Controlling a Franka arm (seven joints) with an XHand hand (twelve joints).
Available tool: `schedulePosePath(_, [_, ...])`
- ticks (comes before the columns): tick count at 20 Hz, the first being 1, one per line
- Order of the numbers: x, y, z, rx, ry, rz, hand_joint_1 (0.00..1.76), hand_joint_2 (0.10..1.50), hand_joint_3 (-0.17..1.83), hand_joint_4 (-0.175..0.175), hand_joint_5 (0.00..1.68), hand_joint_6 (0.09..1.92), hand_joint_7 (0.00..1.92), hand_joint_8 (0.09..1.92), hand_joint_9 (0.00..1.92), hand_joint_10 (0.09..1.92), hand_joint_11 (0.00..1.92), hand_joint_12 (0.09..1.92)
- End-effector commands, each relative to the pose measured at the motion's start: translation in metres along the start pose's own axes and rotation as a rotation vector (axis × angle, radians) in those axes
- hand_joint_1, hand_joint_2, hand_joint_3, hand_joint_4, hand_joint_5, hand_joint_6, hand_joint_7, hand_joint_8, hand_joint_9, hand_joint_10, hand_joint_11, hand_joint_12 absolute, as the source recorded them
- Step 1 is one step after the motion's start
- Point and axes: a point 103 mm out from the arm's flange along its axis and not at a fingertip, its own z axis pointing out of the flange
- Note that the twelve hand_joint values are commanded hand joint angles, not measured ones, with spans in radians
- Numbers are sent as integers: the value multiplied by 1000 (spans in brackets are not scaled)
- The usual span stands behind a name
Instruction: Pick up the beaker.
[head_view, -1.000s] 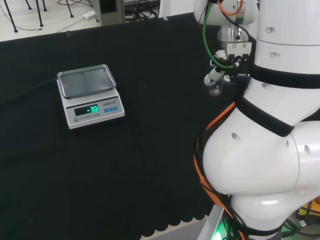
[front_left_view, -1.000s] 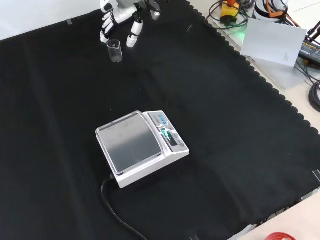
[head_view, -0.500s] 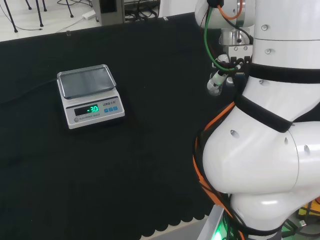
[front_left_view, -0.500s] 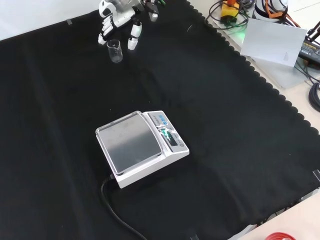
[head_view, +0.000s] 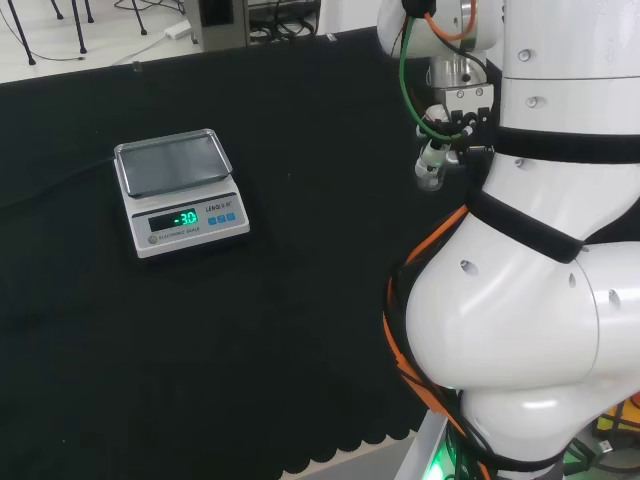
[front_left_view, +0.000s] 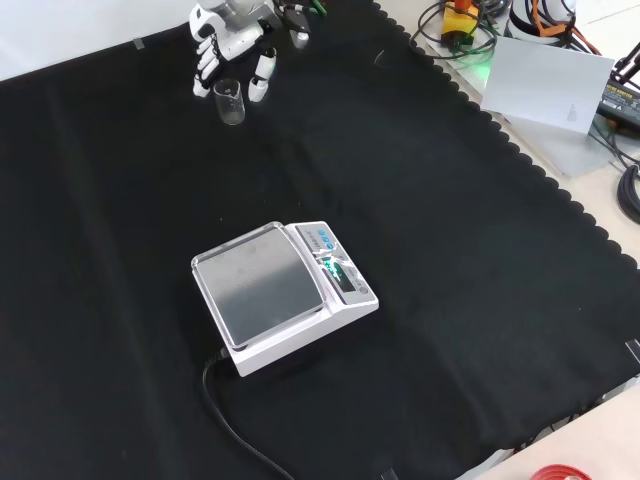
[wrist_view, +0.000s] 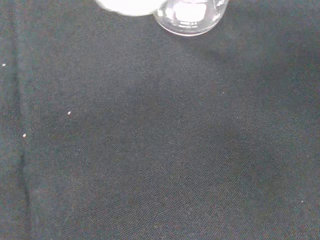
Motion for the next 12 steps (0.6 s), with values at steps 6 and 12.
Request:
schedulePosePath(6, [3, 31, 23, 51, -36, -1, 1023, 988, -175, -31, 433, 578, 238, 662, 434, 754, 177, 1385])
schedulePosePath(12, [2, 31, 21, 20, -33, 15, 1060, 1035, -175, -34, 505, 777, 371, 699, 561, 741, 263, 1363])
